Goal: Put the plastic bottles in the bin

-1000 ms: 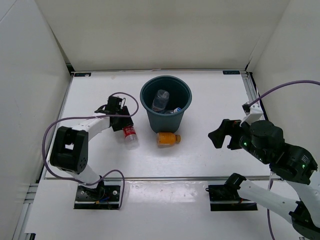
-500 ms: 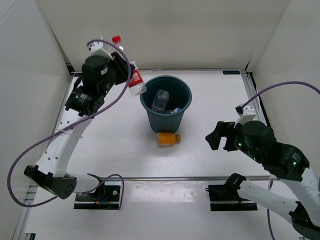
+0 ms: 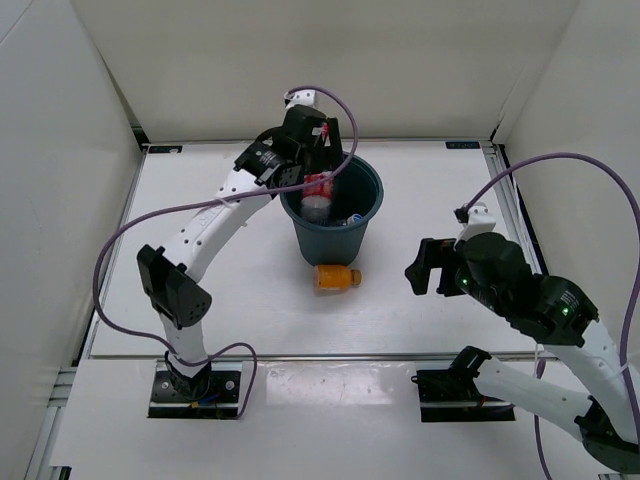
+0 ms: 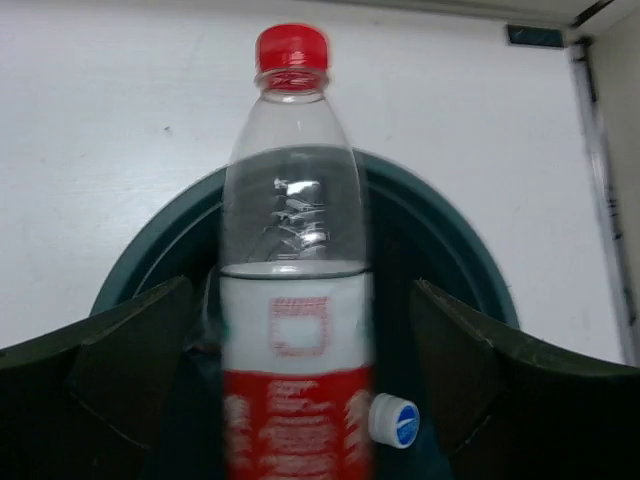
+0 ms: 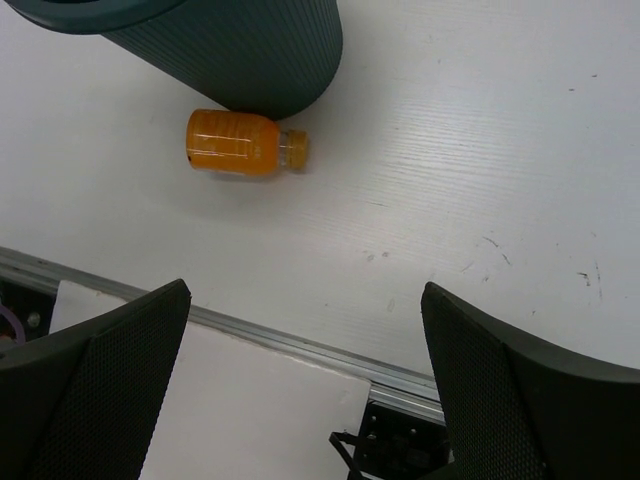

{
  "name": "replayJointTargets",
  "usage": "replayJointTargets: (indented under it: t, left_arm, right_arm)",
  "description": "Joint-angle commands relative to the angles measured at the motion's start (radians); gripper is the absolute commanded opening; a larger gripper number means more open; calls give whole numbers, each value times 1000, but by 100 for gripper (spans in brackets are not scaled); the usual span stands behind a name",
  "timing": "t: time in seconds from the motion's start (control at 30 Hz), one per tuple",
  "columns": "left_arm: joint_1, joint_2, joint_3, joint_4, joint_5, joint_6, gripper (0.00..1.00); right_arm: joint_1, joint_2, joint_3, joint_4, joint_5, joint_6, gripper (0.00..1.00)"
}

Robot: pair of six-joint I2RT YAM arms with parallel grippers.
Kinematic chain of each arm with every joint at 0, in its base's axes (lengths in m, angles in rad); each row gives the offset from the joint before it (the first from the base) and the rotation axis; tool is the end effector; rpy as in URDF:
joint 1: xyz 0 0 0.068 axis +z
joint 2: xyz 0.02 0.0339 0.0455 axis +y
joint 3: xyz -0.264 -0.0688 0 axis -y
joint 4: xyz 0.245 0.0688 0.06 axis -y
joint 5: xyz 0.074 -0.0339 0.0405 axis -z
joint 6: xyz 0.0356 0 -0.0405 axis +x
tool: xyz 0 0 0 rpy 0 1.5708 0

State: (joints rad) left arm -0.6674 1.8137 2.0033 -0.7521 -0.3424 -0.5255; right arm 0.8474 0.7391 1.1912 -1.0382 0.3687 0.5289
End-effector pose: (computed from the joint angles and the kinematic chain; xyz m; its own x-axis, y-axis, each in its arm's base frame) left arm 0.3245 -0.2405 0.4175 -0.5429 -0.1738 -0.8216 0.1012 0.9577 -0.2695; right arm 0.0814 0.0727 0.3930 -0.5686 0.0672 -0.8199 -0.2473 0.9366 0.2483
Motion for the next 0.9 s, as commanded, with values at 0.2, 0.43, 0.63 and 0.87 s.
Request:
replayJointTargets:
  t: [0.2, 0.43, 0.63, 0.87]
  left_arm:
    - [-40, -337, 31, -125, -168, -69, 100]
    - [-40, -758, -431, -124, -205, -198, 100]
    - [-40, -853, -517, -231, -219, -278, 100]
    - [-40, -904, -574, -283, -201, -311, 100]
  right_arm:
    - [13, 135, -48, 85, 127, -191, 96]
    - [192, 201, -280, 481, 67, -444, 89]
    - [363, 267, -536, 939, 193, -602, 89]
    - [341, 411, -654, 1286, 161, -641, 89]
